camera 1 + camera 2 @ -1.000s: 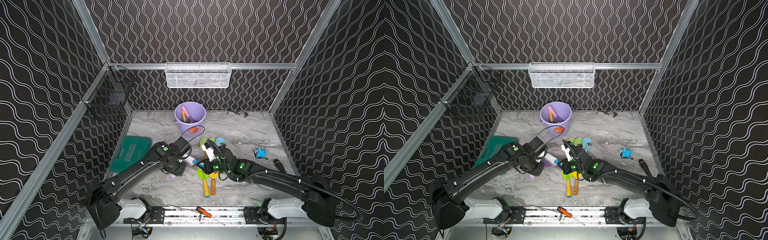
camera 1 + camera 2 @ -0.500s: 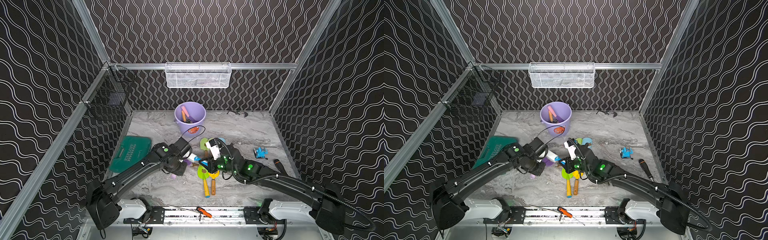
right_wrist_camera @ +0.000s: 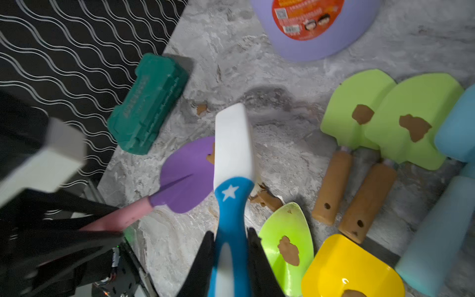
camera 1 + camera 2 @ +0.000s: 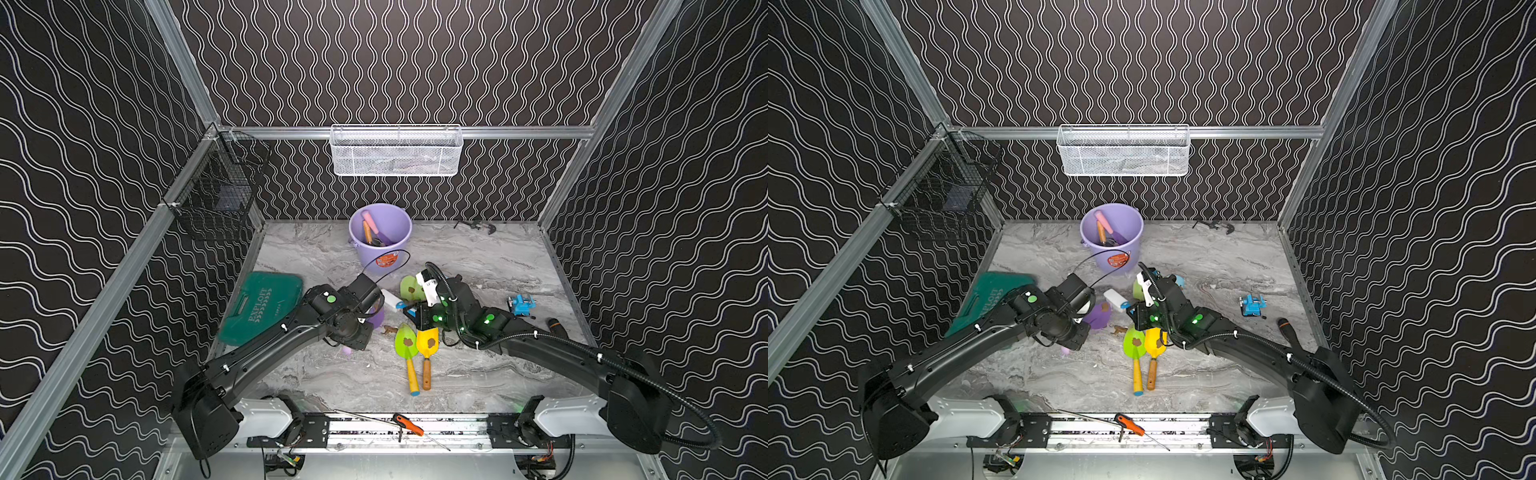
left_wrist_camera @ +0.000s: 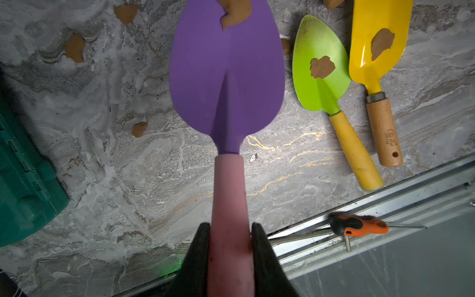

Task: Brush the soil off the hand trowel and place it into the bucket
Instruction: Brush off the soil from the hand trowel.

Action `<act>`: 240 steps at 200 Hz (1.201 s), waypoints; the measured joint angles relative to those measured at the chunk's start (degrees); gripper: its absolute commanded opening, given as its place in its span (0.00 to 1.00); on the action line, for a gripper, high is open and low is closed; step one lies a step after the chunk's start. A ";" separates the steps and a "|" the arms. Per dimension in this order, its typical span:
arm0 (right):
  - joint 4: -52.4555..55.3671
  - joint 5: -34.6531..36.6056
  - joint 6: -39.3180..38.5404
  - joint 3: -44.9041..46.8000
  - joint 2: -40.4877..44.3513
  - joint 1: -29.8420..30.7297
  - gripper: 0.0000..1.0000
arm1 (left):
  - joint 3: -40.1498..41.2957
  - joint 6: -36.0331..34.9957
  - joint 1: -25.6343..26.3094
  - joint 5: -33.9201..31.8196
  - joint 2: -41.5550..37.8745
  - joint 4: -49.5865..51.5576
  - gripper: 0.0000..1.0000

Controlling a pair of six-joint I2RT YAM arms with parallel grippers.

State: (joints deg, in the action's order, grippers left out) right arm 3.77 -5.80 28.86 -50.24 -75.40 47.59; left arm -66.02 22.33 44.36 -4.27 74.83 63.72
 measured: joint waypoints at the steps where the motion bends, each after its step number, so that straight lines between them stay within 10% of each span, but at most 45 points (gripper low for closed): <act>1: 0.00 -0.09 0.00 -0.07 0.15 0.04 0.00 | 0.04 0.00 0.00 -0.04 0.04 -0.02 0.00; 240: -6.21 -2.80 5.86 5.53 2.89 -2.27 0.00 | 2.62 1.31 -2.08 2.93 1.99 -5.68 0.00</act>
State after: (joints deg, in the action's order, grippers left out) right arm -2.44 -8.60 34.72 -44.71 -72.51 45.32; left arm -63.40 23.64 42.28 -1.34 76.82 58.04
